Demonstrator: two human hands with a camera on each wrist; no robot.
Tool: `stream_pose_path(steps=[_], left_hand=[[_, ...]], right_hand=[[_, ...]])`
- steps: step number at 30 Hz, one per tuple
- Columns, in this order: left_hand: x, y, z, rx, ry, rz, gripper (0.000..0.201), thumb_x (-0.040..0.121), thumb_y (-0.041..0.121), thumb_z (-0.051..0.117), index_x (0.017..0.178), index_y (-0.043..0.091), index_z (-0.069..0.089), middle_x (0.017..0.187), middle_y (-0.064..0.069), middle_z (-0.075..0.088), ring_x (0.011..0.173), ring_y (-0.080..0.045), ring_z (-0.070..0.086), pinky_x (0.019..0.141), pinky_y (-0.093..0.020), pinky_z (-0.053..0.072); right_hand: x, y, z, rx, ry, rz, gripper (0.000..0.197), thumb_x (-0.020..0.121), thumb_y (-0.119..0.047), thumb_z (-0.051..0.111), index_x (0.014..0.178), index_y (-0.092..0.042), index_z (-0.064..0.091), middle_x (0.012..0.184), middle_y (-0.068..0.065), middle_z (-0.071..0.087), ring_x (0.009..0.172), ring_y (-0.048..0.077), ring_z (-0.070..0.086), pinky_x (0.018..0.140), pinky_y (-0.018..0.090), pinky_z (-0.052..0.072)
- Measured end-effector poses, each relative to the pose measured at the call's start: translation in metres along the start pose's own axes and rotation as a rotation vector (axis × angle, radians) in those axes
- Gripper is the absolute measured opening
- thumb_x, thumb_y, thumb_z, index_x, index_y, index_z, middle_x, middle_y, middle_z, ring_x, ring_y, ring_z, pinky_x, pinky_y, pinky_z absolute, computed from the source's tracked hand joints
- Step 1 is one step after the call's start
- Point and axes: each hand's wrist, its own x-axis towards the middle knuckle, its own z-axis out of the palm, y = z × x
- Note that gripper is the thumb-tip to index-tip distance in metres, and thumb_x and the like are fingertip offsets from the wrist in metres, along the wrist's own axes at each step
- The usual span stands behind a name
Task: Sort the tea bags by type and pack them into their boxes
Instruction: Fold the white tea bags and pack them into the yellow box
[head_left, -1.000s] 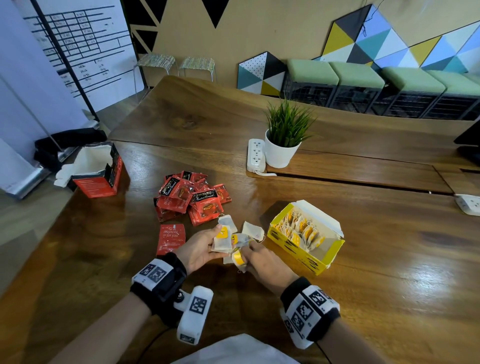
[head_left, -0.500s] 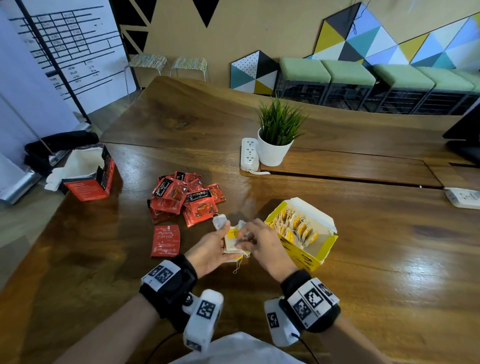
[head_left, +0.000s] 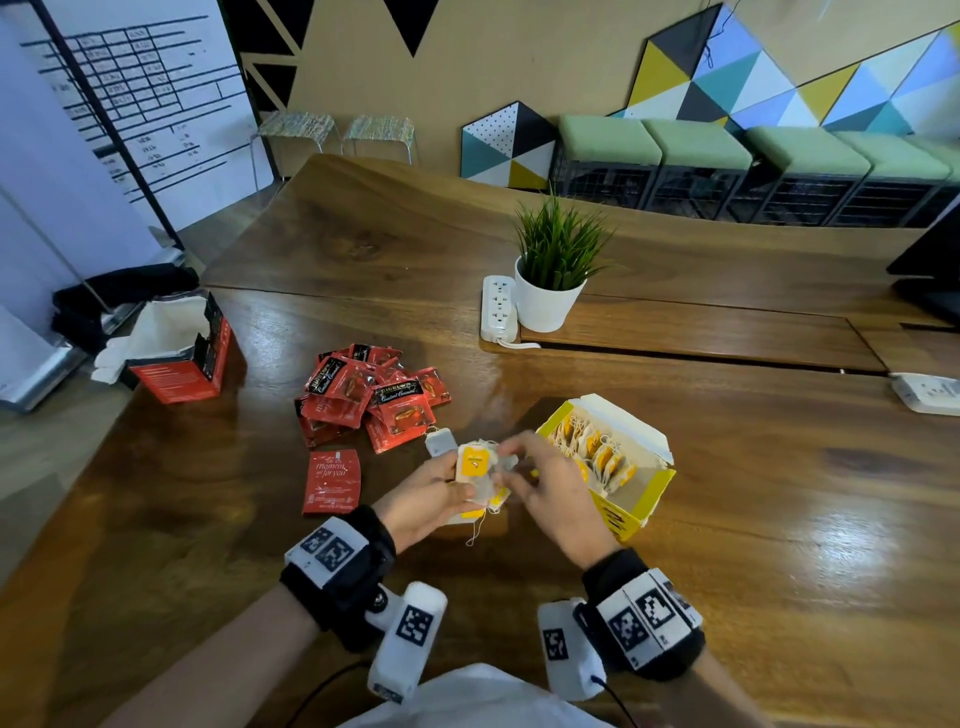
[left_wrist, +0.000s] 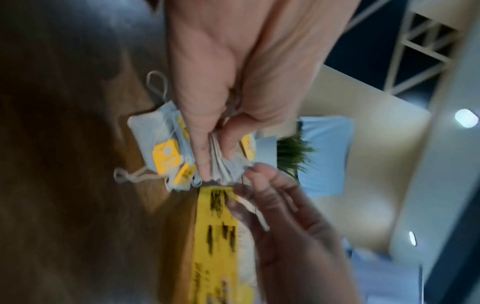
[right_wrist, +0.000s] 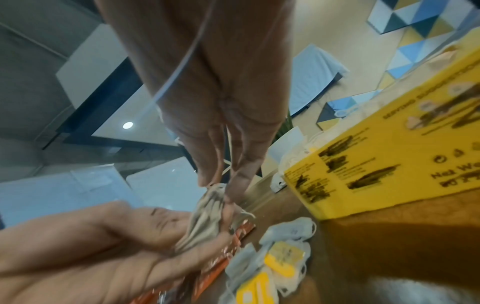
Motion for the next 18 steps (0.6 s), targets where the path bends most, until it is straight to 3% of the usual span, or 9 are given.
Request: stream_pose_path(steps=[2,4,6,8,10,12,16,18], left_hand=[[-0.002,0.005,0.006,0.245,0.022,0.067,0.055,0.091,-0.008,0.044,0.141,0.011,0.03,0.136,-0.013,0.048,0.123,-0.021,0.049,0.099,-0.032,0.044],[-0.003,0.015,0.017,0.425,-0.003,0.1,0.074,0.092,0.0,0.049,0.149,0.018,0.004,0.139,0.0,0.042,0.127,-0.015,0.044,0.105,-0.03,0.038],[0.003,0.024,0.03,0.579,0.004,0.144,0.088,0.092,0.006,0.051,0.146,0.02,-0.017,0.138,0.003,0.043,0.128,-0.016,0.044,0.109,-0.035,0.035],[0.015,0.03,0.042,0.654,0.031,0.2,0.096,0.091,0.01,0.054,0.142,0.023,-0.026,0.139,0.002,0.047,0.128,-0.016,0.045,0.111,-0.042,0.033],[0.028,0.035,0.05,0.66,0.015,0.211,0.101,0.088,0.015,0.06,0.143,0.024,-0.025,0.14,0.003,0.047,0.129,-0.015,0.044,0.112,-0.046,0.032],[0.039,0.04,0.056,0.723,-0.009,0.227,0.099,0.085,0.021,0.064,0.147,0.023,-0.014,0.147,-0.001,0.038,0.135,-0.017,0.037,0.113,-0.047,0.03],[0.056,0.042,0.055,0.887,0.109,0.262,0.074,0.09,0.03,0.056,0.149,0.018,0.012,0.154,-0.007,0.02,0.141,-0.021,0.023,0.115,-0.042,0.024],[0.063,0.039,0.055,0.925,0.11,0.221,0.069,0.092,0.032,0.053,0.148,0.016,0.015,0.154,-0.009,0.018,0.141,-0.023,0.023,0.115,-0.041,0.024]], right_hand=[[-0.001,-0.003,-0.014,0.032,-0.043,0.049,0.044,0.083,-0.012,0.067,0.121,-0.018,0.046,0.102,-0.009,0.052,0.08,0.01,0.059,0.066,0.023,0.053],[-0.001,-0.006,-0.029,-0.021,-0.15,0.06,0.054,0.083,-0.012,0.068,0.128,-0.023,0.042,0.099,-0.012,0.052,0.073,0.008,0.06,0.063,0.019,0.05],[-0.001,-0.006,-0.044,-0.145,-0.167,0.02,0.038,0.083,-0.011,0.067,0.117,-0.021,0.053,0.087,-0.013,0.056,0.059,0.004,0.06,0.059,0.015,0.046],[0.002,-0.004,-0.06,-0.204,-0.111,0.03,0.019,0.083,-0.009,0.067,0.095,-0.021,0.059,0.067,-0.014,0.057,0.047,-0.001,0.056,0.056,0.011,0.04],[0.002,-0.001,-0.073,-0.223,-0.053,0.05,0.02,0.082,-0.004,0.067,0.083,-0.022,0.056,0.056,-0.01,0.055,0.043,-0.002,0.054,0.053,0.008,0.039],[-0.001,0.008,-0.087,-0.291,0.007,0.07,0.02,0.08,-0.002,0.066,0.083,-0.02,0.058,0.062,-0.005,0.059,0.053,0.001,0.057,0.055,0.008,0.04],[-0.014,0.036,-0.103,-0.535,-0.035,0.188,0.02,0.082,-0.005,0.06,0.091,-0.022,0.055,0.08,0.007,0.066,0.077,0.028,0.065,0.068,0.037,0.053],[-0.02,0.039,-0.1,-0.675,-0.136,0.218,0.019,0.086,-0.006,0.053,0.1,-0.02,0.053,0.09,0.011,0.065,0.087,0.032,0.063,0.067,0.035,0.049]])
